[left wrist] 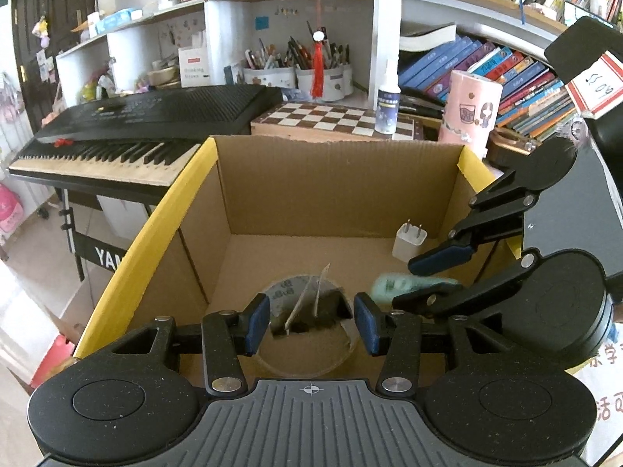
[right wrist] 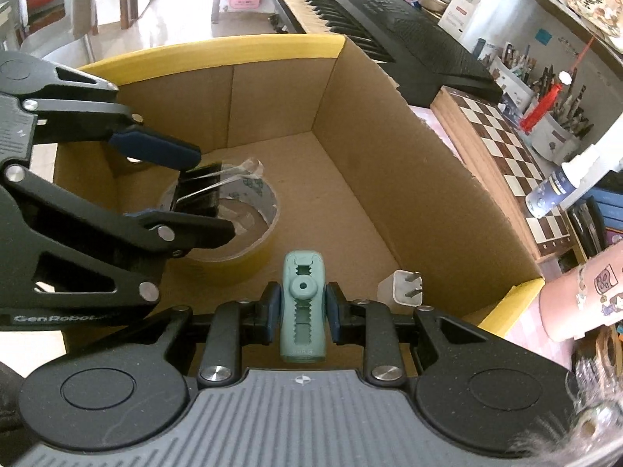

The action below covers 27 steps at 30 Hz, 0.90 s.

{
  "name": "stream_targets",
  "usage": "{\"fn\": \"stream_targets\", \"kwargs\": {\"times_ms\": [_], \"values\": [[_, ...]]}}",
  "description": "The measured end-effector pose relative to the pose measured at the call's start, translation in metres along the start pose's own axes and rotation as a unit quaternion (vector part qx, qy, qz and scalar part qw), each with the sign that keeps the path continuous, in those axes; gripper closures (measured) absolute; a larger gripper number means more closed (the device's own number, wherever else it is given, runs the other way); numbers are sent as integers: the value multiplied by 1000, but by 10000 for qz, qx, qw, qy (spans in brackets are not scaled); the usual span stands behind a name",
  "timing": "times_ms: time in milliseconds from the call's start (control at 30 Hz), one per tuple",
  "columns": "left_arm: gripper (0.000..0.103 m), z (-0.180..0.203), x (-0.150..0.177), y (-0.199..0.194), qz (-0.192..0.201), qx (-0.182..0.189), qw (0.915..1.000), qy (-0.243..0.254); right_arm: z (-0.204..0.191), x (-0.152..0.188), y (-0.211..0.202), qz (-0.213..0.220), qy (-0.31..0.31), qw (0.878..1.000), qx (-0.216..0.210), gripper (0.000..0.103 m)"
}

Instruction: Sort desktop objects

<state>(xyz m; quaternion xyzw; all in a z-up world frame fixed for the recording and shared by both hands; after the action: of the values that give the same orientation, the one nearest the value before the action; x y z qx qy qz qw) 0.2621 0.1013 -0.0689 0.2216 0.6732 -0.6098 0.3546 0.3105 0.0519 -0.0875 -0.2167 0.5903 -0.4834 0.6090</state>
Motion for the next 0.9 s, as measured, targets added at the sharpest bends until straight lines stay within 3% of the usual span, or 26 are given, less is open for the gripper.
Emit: {"fn": "stream_targets", "kwargs": {"times_ms": [67,367,667,900], "values": [[44,-2,0,-3,54,-42,10000,-25,1,-1,-2,73,44,10000,45,78],[28,-11,-5,-23,329,-150,9989,-295,3,0,-24,427,360,9981,274,65],[17,-21,-12,-56,785,-248,9948,-603,4,-3,-69,1100,834,9884,635,55],[14,-31,-11,-79,1014,-311,9911,-805,12,-4,-110,1641,1382,9711,1044,51]]}}
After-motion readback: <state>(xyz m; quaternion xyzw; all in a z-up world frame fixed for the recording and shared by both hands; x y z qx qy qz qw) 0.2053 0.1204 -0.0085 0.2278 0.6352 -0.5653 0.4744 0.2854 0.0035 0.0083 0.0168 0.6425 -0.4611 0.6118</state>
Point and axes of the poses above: each gripper's, at about its wrist camera, not at the fingertips, and y roughly the way its jaws point, z to its right, x to its underside, the point moved 8 cm from there along y, roughly the way its jaws point
